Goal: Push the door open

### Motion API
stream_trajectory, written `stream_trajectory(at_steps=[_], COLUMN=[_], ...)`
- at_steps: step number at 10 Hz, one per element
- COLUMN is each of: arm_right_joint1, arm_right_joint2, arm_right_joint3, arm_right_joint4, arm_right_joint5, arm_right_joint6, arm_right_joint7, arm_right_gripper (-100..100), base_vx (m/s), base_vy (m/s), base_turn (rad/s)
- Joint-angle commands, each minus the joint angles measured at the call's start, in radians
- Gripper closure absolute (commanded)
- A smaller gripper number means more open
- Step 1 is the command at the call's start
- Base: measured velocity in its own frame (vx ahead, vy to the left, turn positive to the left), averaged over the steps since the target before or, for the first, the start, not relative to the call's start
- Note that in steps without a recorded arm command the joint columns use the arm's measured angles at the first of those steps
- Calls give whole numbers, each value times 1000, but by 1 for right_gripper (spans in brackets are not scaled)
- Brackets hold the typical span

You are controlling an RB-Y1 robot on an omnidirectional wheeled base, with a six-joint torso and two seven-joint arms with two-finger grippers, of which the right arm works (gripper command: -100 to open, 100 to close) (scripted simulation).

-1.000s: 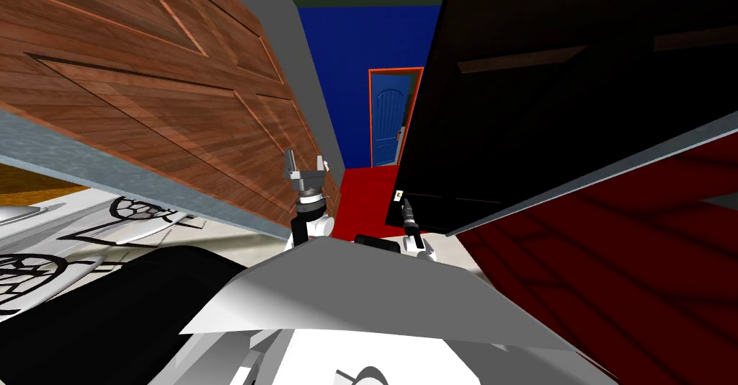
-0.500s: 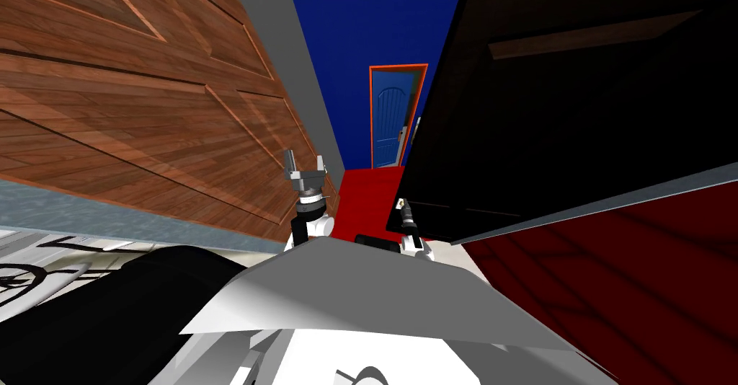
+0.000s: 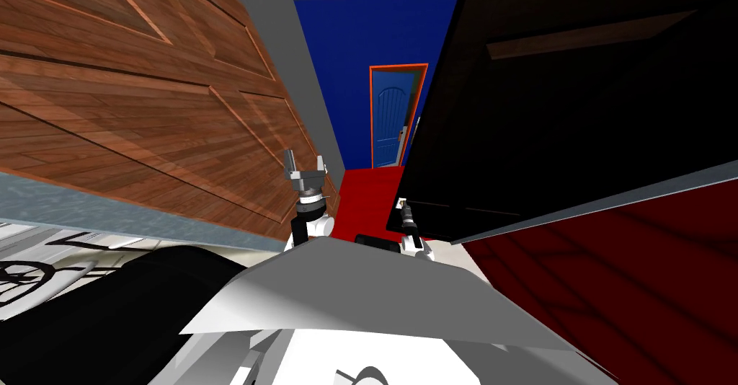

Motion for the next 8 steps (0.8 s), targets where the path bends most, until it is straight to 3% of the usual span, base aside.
stream_trajectory(at_steps=[1, 2, 8], arm_right_joint1=[-1, 0, -2], arm_right_joint2=[0, -15, -49], arm_right_joint3=[0, -13, -63], arm_right_joint4=[-1, 1, 4], arm_right_joint5=[0, -7, -33], arm_right_joint6=[-2, 0, 0], arm_right_joint7=[-1, 3, 15], arm_right_gripper=[100, 100, 100], base_vx=[0, 113, 179], base_vy=[0, 27, 66], base_turn=[0, -23, -50])
